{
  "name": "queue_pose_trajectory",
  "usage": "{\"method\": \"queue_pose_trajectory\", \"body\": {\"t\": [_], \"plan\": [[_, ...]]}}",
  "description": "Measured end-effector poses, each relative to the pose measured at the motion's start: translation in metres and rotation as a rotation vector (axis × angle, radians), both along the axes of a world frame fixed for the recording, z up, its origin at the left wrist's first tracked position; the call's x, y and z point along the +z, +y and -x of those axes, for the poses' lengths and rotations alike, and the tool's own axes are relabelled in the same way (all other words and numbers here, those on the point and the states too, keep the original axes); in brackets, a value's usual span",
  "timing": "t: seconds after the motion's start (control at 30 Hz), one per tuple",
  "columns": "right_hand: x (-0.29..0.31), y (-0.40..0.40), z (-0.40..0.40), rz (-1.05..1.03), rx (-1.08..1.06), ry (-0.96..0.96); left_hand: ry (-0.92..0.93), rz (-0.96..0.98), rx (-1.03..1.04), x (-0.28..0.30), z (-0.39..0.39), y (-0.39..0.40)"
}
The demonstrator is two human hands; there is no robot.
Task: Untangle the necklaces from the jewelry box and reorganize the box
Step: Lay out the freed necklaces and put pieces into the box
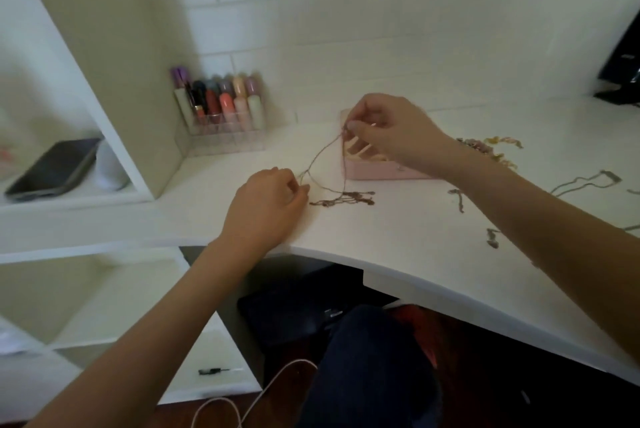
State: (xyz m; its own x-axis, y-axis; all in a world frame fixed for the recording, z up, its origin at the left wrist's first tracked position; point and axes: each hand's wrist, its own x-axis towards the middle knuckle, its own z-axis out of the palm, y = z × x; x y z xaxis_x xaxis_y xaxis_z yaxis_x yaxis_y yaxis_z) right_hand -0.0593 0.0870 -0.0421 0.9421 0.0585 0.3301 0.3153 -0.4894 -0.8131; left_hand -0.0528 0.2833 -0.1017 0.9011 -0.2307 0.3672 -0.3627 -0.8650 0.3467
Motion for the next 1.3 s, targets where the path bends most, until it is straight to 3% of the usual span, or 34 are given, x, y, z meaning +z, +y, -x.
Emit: {"method": "queue_pose_trajectory", "body": {"t": [0.17,0.23,0.33,0.4,0.6,0.83,0.97,1.17,1.3], "plan": [[0.013,0.008,0.001,-0.19,0.113,-0.001,0.202,0.669,-0.285,0.021,-0.008,-0.036],[0.011,0.006,0.001,-0.262,0.086,-0.015,0.214,0.853,-0.325,0.025,-0.011,-0.053],[0.005,-0.004,0.0,-0.548,0.031,0.033,0.213,1.028,-0.321,0.02,-0.011,-0.069],[0.0,-0.012,-0.002,-0.597,-0.061,0.013,0.223,1.01,-0.297,0.013,-0.011,-0.073],[-0.008,-0.029,-0.009,-0.451,-0.383,-0.184,0.135,0.957,-0.201,0.006,-0.018,-0.065],[-0.008,-0.052,-0.014,-0.451,-0.585,-0.329,0.084,0.973,-0.1,0.002,-0.025,-0.058],[-0.005,-0.058,-0.013,-0.515,-0.53,-0.265,0.084,1.045,-0.058,0.002,-0.022,-0.057],[0.007,-0.052,0.0,-0.529,-0.224,-0.136,0.122,1.068,-0.121,0.004,-0.022,-0.057],[0.012,-0.046,0.007,-0.489,-0.076,-0.07,-0.014,0.849,-0.259,0.008,-0.01,-0.064]]}}
